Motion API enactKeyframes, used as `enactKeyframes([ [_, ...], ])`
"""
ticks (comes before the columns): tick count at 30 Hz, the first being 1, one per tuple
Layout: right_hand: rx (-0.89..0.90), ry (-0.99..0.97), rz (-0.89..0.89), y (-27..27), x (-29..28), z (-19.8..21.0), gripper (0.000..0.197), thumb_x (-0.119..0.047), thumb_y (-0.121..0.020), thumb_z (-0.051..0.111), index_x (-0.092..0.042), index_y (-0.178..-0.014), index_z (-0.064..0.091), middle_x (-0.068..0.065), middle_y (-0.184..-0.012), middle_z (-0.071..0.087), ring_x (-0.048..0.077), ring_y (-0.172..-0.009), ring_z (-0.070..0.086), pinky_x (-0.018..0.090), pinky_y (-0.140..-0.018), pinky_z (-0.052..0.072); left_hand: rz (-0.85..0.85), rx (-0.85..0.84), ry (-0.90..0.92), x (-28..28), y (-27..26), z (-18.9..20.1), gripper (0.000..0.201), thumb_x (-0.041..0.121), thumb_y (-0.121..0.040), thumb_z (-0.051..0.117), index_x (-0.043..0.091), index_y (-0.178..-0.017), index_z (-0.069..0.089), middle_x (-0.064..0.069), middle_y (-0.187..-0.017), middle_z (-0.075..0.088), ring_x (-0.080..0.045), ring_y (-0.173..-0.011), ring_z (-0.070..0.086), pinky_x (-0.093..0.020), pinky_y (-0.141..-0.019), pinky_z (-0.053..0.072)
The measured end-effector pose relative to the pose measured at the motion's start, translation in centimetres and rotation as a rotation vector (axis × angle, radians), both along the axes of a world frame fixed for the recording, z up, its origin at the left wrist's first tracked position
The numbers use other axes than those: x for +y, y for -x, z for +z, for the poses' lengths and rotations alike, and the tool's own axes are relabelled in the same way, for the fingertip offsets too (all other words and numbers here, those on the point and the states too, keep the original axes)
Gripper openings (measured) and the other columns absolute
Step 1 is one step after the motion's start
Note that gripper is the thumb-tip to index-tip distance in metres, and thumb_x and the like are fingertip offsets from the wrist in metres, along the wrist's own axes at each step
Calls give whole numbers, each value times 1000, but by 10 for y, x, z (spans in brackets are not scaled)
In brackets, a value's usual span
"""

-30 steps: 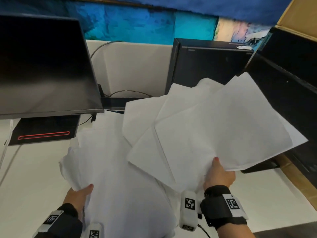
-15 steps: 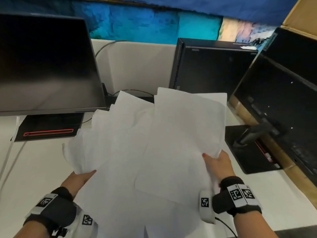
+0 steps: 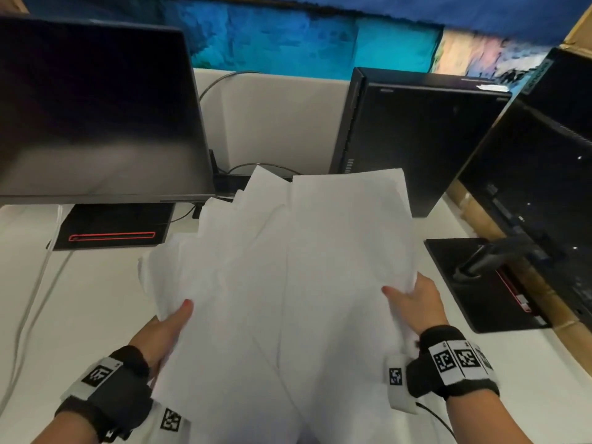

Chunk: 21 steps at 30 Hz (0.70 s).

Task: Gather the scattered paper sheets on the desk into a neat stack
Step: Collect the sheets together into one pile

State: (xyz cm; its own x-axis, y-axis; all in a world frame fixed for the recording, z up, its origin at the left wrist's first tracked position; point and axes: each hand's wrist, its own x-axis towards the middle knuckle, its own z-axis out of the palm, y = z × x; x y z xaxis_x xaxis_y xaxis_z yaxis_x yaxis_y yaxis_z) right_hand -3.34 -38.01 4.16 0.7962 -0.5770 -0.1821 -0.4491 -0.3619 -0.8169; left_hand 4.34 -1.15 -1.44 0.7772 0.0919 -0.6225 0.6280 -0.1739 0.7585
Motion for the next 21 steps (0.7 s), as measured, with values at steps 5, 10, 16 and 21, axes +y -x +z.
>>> enactKeyframes([
  [5, -42, 68, 119, -20, 13, 8, 31, -9, -83, 63, -4, -114, 61, 3, -94, 57, 21, -91, 54, 31, -84, 43, -72, -28, 79, -10, 6, 4, 90, 67, -59, 67, 12, -128, 49, -13, -116, 63, -33, -106, 59, -44, -100, 42],
  [10, -87, -131, 41, -34, 27, -11, 29, -10, -83, 62, -5, -112, 63, 5, -97, 62, 23, -92, 59, 29, -84, 45, -261, -67, -5, -18, 12, 12, 61, 28, -42, 81, 15, -99, 61, -7, -98, 69, -22, -87, 63, -35, -85, 47],
  [16, 151, -392, 4, -9, 18, -66, 41, -23, -80, 69, -10, -117, 58, 12, -111, 66, 31, -98, 62, 36, -78, 54, -186, -63, -22, -8, 19, 4, 75, 43, -58, 79, 9, -120, 56, -15, -110, 67, -33, -98, 62, -41, -91, 48],
  [21, 256, -435, 177, 9, 39, -78, 34, -14, -81, 68, -6, -113, 60, 13, -104, 70, 27, -92, 66, 37, -76, 56, -93, -52, -49, -6, 20, -3, 60, 47, -80, 60, 8, -125, 53, -17, -115, 65, -35, -101, 61, -46, -96, 46],
])
